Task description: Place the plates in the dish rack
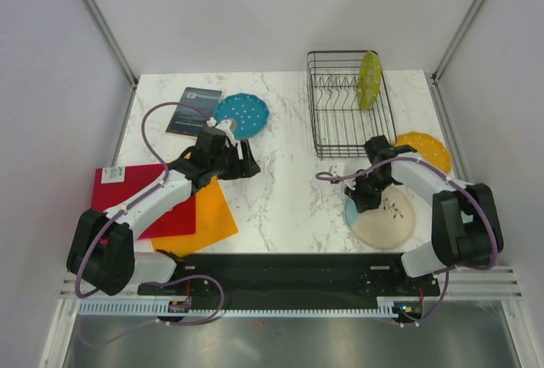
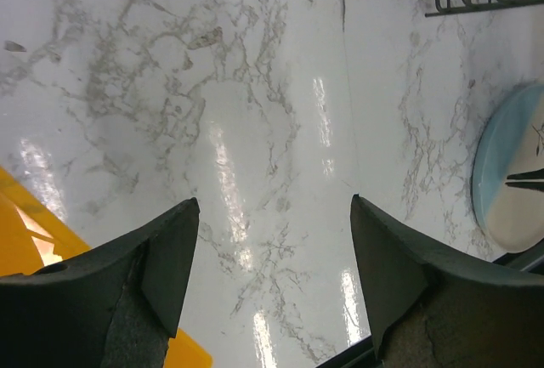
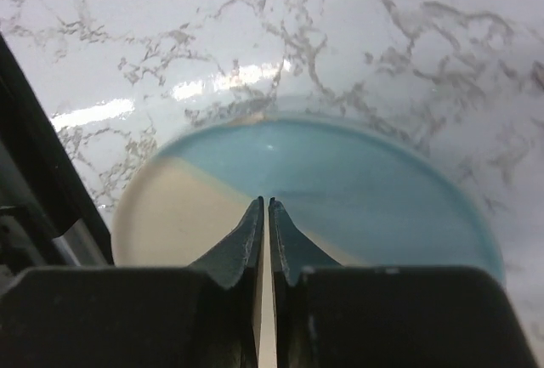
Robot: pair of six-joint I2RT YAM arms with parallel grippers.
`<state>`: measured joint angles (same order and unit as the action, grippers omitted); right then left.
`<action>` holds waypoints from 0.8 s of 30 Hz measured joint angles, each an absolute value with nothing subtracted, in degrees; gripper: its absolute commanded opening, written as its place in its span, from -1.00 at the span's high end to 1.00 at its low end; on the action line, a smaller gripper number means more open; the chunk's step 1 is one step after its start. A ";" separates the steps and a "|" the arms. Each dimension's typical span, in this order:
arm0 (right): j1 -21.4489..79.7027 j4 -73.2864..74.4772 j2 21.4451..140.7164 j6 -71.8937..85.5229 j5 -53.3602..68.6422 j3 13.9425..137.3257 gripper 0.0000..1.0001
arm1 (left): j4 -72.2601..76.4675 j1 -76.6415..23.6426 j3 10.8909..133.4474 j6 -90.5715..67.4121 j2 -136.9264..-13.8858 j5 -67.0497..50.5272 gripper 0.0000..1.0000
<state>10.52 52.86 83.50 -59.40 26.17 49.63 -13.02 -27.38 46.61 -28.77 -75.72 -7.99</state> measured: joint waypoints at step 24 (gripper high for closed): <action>40.88 39.81 116.51 -39.31 25.52 84.71 0.60 | -18.70 -14.20 44.36 -28.25 -64.23 -8.05 -0.75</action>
